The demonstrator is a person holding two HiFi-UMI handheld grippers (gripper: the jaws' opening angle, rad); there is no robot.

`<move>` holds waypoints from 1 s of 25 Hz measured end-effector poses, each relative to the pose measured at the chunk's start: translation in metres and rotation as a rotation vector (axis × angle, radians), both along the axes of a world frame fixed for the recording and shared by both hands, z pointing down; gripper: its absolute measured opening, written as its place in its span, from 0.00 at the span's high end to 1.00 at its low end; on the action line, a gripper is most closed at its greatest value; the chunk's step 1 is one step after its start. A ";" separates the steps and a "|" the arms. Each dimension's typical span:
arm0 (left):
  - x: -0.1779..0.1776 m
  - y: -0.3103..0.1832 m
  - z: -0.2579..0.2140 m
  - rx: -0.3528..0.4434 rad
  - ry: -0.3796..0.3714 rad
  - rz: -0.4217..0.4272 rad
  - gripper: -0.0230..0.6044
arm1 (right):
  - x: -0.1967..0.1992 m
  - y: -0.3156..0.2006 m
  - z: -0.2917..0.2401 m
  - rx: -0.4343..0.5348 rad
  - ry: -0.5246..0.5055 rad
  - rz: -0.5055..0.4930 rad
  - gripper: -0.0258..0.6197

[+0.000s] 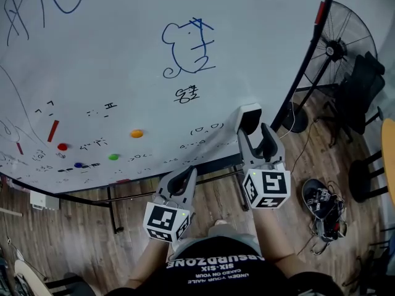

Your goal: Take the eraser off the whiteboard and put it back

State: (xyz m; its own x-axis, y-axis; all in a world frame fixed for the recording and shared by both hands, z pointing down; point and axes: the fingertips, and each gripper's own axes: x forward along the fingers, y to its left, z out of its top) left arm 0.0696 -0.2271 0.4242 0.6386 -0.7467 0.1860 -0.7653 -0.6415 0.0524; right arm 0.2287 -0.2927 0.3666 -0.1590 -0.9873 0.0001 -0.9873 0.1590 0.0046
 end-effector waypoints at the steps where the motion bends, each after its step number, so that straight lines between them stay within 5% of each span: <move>1: 0.001 0.001 -0.001 0.001 0.002 0.007 0.95 | 0.000 0.003 0.000 -0.002 0.001 0.003 0.61; 19: 0.002 0.032 -0.009 0.005 0.006 0.126 0.95 | -0.018 0.065 0.006 -0.032 -0.025 0.029 0.62; 25: -0.001 0.044 -0.013 0.010 0.002 0.152 0.95 | -0.025 0.087 0.010 -0.035 -0.051 0.036 0.71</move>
State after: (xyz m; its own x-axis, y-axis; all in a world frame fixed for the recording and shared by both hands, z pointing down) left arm 0.0682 -0.1831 0.4115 0.7447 -0.6434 0.1777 -0.6594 -0.7503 0.0469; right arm 0.2034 -0.2054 0.3762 -0.1241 -0.9919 0.0279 -0.9912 0.1226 -0.0504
